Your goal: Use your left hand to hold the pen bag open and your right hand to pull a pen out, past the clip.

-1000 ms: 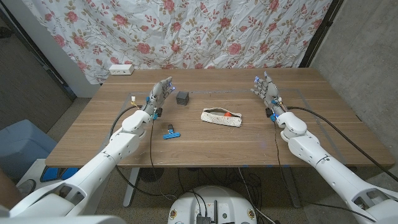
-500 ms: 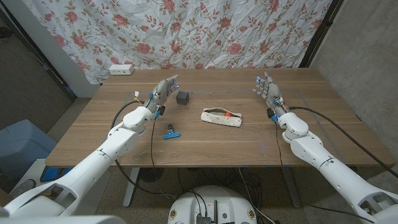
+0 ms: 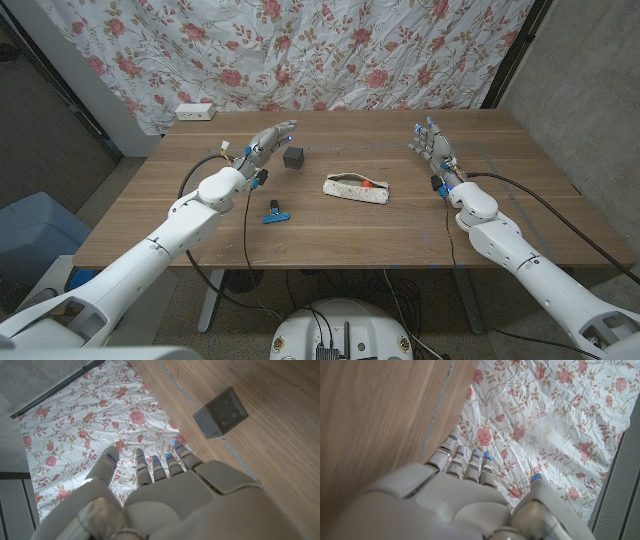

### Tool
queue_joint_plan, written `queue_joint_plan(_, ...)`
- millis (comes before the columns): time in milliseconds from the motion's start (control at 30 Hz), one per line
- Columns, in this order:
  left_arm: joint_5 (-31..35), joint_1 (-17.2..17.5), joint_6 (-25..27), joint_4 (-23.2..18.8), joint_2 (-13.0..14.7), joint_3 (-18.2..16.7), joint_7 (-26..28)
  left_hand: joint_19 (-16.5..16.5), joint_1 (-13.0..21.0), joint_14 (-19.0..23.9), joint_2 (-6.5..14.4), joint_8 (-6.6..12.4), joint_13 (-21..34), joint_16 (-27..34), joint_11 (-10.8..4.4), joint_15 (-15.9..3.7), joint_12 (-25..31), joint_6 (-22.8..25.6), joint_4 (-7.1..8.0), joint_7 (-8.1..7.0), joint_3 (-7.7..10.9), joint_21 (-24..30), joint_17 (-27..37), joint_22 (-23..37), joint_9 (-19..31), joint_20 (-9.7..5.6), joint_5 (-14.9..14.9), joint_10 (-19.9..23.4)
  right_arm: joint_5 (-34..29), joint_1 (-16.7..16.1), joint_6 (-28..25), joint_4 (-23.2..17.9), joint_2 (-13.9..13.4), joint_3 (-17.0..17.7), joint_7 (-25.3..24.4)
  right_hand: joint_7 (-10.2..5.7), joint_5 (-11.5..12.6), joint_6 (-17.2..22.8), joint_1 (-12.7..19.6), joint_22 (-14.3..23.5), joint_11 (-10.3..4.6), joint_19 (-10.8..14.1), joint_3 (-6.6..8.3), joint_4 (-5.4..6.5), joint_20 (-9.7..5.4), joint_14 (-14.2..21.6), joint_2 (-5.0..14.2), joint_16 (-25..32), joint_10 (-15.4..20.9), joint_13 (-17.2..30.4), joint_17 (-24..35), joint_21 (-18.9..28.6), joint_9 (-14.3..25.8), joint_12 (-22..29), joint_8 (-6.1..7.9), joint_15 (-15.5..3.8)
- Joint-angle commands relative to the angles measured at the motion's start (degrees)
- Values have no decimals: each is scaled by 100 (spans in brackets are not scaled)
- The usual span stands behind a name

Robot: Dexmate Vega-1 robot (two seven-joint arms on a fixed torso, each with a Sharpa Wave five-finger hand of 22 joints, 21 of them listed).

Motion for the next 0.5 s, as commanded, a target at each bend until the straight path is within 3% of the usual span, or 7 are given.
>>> queue_joint_plan(33, 602, -91, 564, -614, 310, 178, 124, 15, 176, 83, -19, 59, 29, 25, -93, -46, 30, 234, -64, -55, 25, 2, 19, 2, 20, -28, -17, 140, 38, -27, 115, 52, -16, 41, 78, 18, 21, 66, -7, 24, 16, -21, 43, -8, -38, 59, 11, 30, 46, -6, -16, 25, 8, 40, 59, -5)
queue_joint_plan(500, 1261, -386, 1133, -1039, 519, 456, -44, -12, 600, 229, -141, 106, 27, 26, -197, -89, 44, 776, -110, -162, 45, -8, 19, -2, 22, -41, -9, 451, 100, -114, 190, 96, -9, 102, 68, -10, 26, 56, 7, 23, 13, -15, 71, -41, -51, 77, 39, 38, 67, -12, -77, 33, 7, 49, 50, -7)
